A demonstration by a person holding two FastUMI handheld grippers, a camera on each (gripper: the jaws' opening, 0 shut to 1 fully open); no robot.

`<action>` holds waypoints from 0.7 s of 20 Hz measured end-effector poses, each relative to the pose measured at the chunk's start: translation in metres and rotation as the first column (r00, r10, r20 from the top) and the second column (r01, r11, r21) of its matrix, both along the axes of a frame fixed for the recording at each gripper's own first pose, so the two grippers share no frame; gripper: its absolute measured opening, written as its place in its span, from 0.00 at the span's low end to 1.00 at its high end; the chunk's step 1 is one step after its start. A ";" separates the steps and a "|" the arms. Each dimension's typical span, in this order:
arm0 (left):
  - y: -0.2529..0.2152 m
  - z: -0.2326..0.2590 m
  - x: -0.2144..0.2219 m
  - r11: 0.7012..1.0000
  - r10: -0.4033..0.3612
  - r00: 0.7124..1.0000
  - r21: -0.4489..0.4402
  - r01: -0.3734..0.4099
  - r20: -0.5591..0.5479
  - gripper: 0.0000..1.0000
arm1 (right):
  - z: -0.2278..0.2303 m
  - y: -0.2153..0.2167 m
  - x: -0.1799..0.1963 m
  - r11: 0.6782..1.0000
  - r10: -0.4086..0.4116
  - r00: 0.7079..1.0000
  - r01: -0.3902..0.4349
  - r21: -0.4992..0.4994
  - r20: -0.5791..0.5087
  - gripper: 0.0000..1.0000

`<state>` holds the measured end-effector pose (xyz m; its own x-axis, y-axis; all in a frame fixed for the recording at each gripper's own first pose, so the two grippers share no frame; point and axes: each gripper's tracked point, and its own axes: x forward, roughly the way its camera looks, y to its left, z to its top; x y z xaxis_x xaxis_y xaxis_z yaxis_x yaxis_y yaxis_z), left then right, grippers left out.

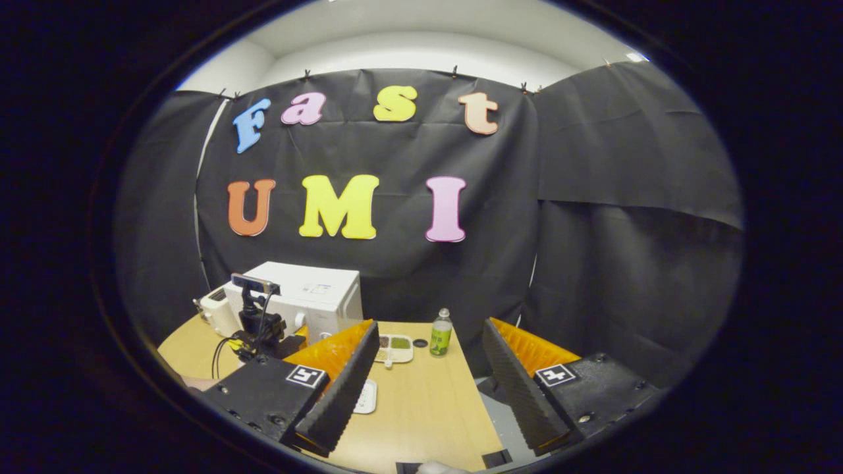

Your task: Open the microwave oven with the left hand, put the food in, and close the microwave oven.

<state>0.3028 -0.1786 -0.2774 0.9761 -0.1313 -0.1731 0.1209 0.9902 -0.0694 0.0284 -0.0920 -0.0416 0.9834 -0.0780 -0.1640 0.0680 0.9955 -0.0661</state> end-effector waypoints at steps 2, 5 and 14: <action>-0.005 0.001 0.004 1.000 -0.021 0.999 0.012 0.021 0.028 0.69 | -0.005 0.002 0.001 1.000 0.015 1.000 -0.015 0.004 -0.018 0.92; -0.001 -0.001 0.014 0.999 -0.003 0.999 0.051 0.001 0.035 0.65 | -0.006 -0.002 0.003 1.000 0.015 0.999 -0.015 -0.001 -0.029 0.92; 0.007 -0.005 0.022 1.000 0.008 1.000 0.014 -0.008 0.021 0.11 | -0.012 0.005 0.009 0.999 0.042 0.997 -0.042 -0.005 -0.057 0.92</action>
<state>0.3252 -0.1715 -0.2825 0.9806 -0.1210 -0.1542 0.1141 0.9921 -0.0525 0.0374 -0.0874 -0.0533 0.9749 -0.0380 -0.2194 0.0221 0.9970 -0.0745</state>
